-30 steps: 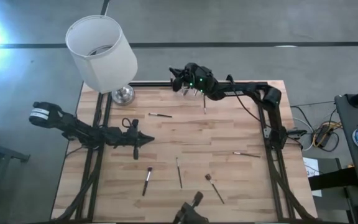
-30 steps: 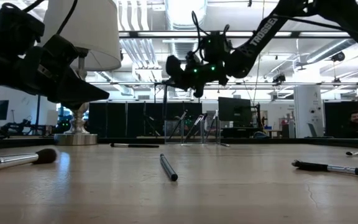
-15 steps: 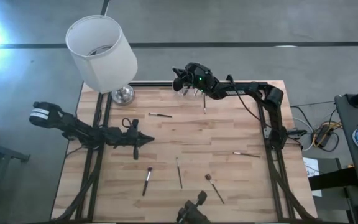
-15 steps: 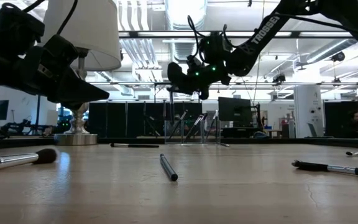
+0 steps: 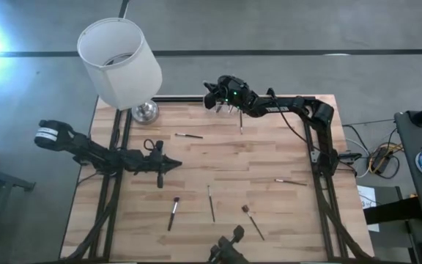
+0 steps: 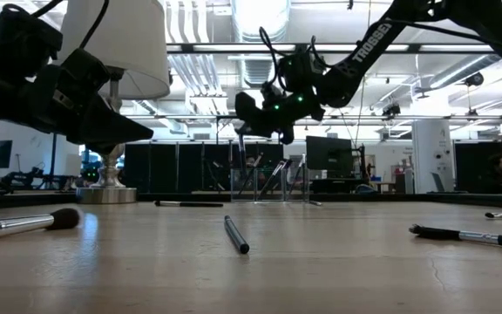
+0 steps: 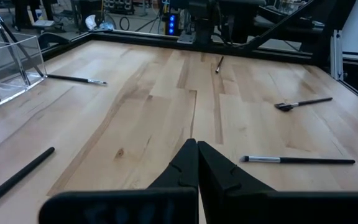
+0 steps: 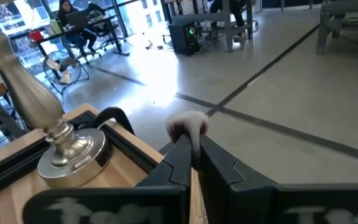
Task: Put items in baskets/containers
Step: Put the blush brush into the transparent organizer, then put the eyeshadow brush into the transparent organizer
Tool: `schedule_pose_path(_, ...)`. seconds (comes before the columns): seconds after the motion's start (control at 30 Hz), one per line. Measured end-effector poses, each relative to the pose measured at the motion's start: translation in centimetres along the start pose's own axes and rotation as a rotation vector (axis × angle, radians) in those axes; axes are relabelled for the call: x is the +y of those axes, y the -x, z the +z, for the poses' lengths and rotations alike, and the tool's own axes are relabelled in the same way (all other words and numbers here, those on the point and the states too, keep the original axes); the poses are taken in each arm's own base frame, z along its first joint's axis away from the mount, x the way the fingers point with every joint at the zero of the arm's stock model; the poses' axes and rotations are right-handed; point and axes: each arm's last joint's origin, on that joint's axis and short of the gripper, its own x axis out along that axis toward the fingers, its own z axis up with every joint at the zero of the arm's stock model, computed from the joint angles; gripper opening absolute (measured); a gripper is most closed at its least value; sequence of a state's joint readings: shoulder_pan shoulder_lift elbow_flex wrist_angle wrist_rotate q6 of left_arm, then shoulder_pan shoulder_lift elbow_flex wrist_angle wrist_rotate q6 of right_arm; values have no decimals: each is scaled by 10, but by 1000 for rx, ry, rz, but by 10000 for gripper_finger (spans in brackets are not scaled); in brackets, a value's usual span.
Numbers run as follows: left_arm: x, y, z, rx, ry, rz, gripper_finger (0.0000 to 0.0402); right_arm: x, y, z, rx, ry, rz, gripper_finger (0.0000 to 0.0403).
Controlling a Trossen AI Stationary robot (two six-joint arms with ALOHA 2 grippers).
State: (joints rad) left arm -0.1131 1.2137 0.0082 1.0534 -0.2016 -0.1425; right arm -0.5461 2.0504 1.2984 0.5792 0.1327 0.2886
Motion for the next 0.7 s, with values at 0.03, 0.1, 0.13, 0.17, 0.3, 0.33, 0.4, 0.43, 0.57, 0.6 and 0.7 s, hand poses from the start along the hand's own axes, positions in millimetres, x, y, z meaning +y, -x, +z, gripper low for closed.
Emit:
schedule_pose_path(0.03,0,0,0,0,0,0,0,0,0,0,2,1,0,13)
schedule_pose_path(0.1,0,0,0,0,0,-1,0,0,0,-1,8,2,-1,13)
schedule_pose_path(0.13,0,0,0,0,0,-1,0,0,0,-1,8,4,-1,13)
schedule_pose_path(0.17,0,0,0,0,0,-1,0,0,0,-1,9,5,-1,13)
schedule_pose_path(0.3,0,0,0,0,2,-1,0,0,0,-2,15,6,-3,28)
schedule_pose_path(0.33,0,0,0,0,5,-1,0,-1,0,-2,19,6,-4,36)
schedule_pose_path(0.4,0,0,0,0,8,-1,0,-1,0,-3,30,5,-7,54)
schedule_pose_path(0.43,0,0,0,0,9,-2,0,-1,0,-4,37,5,-9,64)
schedule_pose_path(0.57,0,0,0,0,10,-2,0,-2,0,-5,52,11,-14,94)
schedule_pose_path(0.6,0,0,0,0,10,-2,0,-2,0,-5,51,13,-13,98)
schedule_pose_path(0.7,0,0,0,0,10,-2,0,-1,0,-5,51,15,-13,100)
